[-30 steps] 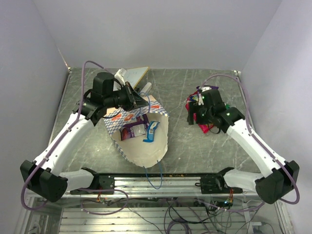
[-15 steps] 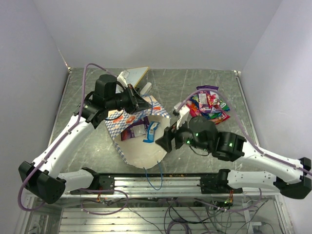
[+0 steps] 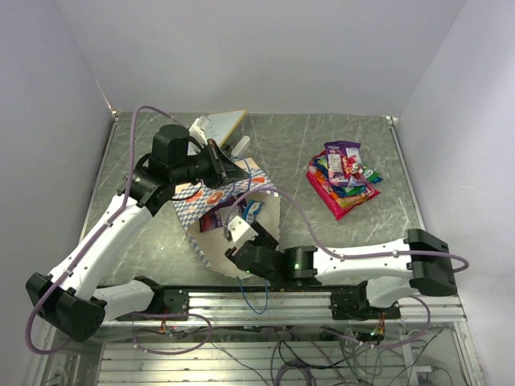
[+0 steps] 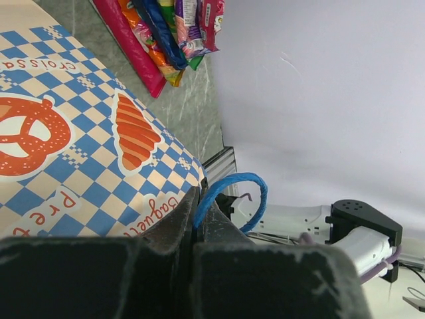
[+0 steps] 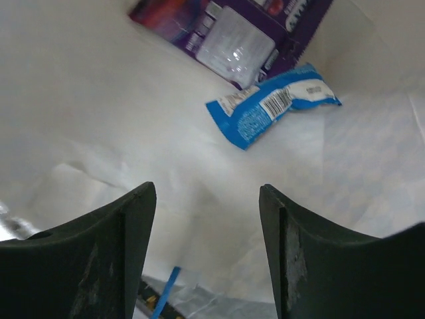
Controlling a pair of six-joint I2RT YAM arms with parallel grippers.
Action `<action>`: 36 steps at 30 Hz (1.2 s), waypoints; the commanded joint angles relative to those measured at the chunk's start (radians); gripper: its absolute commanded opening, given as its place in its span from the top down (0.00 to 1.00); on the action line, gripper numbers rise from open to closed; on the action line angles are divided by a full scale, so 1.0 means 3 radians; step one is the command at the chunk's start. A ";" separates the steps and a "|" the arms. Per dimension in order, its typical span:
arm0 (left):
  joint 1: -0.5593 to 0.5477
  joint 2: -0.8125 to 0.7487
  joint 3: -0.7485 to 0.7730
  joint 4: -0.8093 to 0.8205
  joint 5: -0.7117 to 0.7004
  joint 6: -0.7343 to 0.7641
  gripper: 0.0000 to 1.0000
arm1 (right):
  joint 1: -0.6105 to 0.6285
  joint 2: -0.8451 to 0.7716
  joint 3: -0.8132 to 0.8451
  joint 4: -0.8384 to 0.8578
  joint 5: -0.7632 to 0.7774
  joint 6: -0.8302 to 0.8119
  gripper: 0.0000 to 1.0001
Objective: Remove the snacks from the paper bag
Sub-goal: Take out the snack from the paper bag.
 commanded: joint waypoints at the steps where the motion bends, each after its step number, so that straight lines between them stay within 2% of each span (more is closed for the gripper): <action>1: -0.0028 -0.0080 0.0027 -0.0030 -0.0133 0.0177 0.93 | -0.0031 0.0184 -0.0293 0.0816 0.0607 -0.0166 0.40; 7: -0.0041 -0.0043 0.0077 -0.0035 -0.0133 0.0505 0.93 | -0.0320 0.0555 -0.0421 0.1462 0.0514 -0.0117 0.54; 11: -0.0044 0.0028 0.0144 -0.0031 -0.0043 0.0757 0.93 | -0.0518 0.0723 -0.0430 0.1825 0.0497 0.0001 0.57; 15: -0.0047 0.0146 0.0349 -0.0184 0.0026 0.1106 0.93 | -0.0637 0.0998 -0.0299 0.2034 0.0428 0.0078 0.49; 18: -0.0047 0.0236 0.0487 -0.0243 0.0163 0.1265 0.93 | -0.0654 0.1226 -0.0147 0.2002 0.0581 0.0150 0.42; 21: -0.0049 0.0326 0.0693 -0.0436 0.0215 0.1492 0.93 | -0.0723 0.1372 -0.0087 0.1953 0.0644 0.0321 0.30; 23: -0.0049 0.0365 0.0754 -0.0501 0.0246 0.1617 0.93 | -0.0782 0.1421 -0.0080 0.1954 0.0692 0.0395 0.27; 29: -0.0095 0.0371 0.0754 -0.0541 0.0286 0.1758 0.93 | -0.0960 0.1692 0.0328 0.1192 0.1042 0.0873 0.26; 32: -0.0096 0.0354 0.0811 -0.0605 0.0196 0.1833 0.93 | -0.1008 0.1746 0.0335 0.1013 0.1027 0.1029 0.30; 34: -0.0098 0.0367 0.0824 -0.0618 0.0193 0.1852 0.93 | -0.1035 0.1756 0.0298 0.1058 0.0947 0.1013 0.39; 36: -0.0095 0.0381 0.0811 -0.0634 0.0193 0.1849 0.93 | -0.1063 0.1772 0.0282 0.1139 0.0850 0.0948 0.52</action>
